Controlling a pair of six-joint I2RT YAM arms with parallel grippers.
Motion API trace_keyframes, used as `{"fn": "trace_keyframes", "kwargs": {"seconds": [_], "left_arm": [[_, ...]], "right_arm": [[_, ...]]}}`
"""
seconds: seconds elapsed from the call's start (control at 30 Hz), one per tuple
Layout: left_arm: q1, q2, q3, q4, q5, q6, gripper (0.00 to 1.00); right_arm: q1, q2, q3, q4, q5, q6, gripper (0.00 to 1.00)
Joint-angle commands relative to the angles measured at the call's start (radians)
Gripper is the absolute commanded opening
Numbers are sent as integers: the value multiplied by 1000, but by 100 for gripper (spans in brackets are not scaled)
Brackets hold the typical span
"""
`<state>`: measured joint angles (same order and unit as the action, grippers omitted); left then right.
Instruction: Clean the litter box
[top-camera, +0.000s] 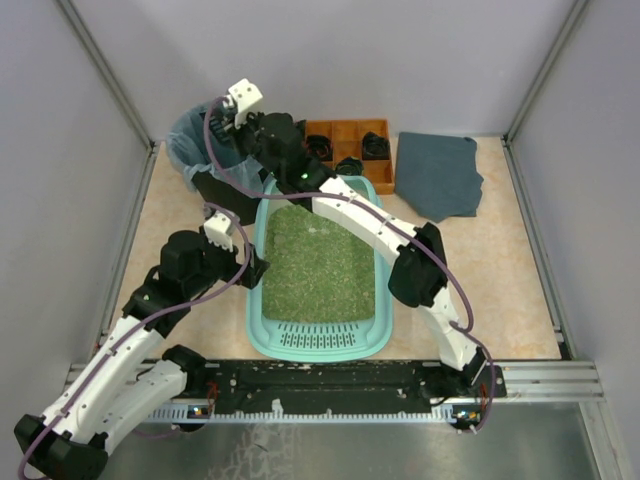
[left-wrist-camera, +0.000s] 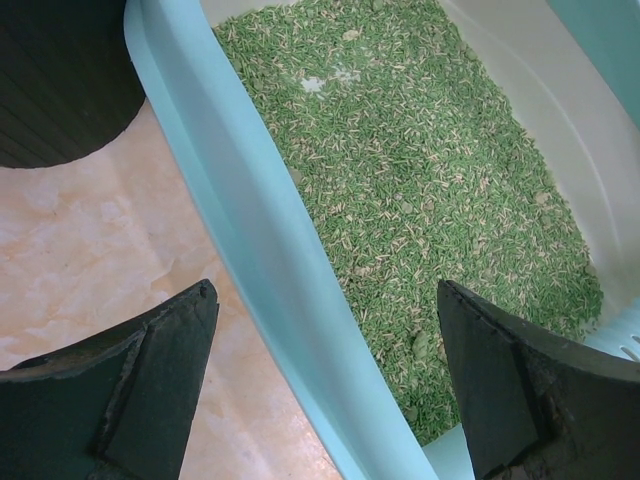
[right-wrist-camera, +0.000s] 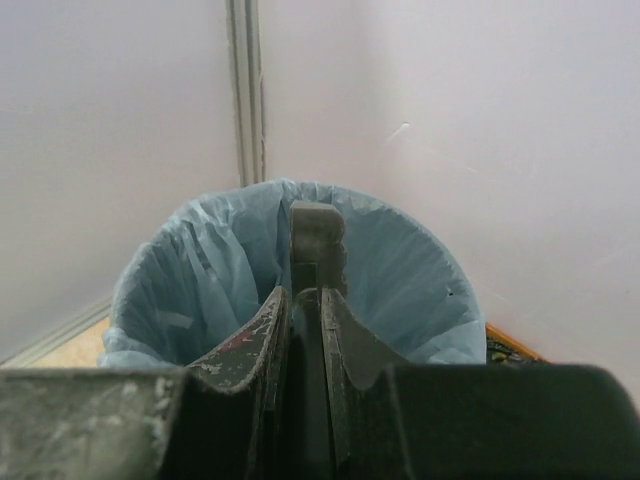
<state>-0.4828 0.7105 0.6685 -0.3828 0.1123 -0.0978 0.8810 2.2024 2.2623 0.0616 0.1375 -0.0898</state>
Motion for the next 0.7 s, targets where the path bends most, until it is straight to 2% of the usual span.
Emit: {"fn": "trace_keyframes", "kwargs": {"seconds": [0.0,0.17,0.43,0.67], "left_arm": [[-7,-8,-6,4,-11,-1,95],[-7,-9,-5,4,-13,-2,95],[-7,-49,-4,4,-42,-7,95],[-7,-33,-3,3,-30,-5,95]], "right_arm": [[8,-66,-19,150,48,-106,0],[13,-105,-50,199,50,-71,0],[13,-153,30,194,54,126,0],[12,-286,-83,168,150,302,0]]}}
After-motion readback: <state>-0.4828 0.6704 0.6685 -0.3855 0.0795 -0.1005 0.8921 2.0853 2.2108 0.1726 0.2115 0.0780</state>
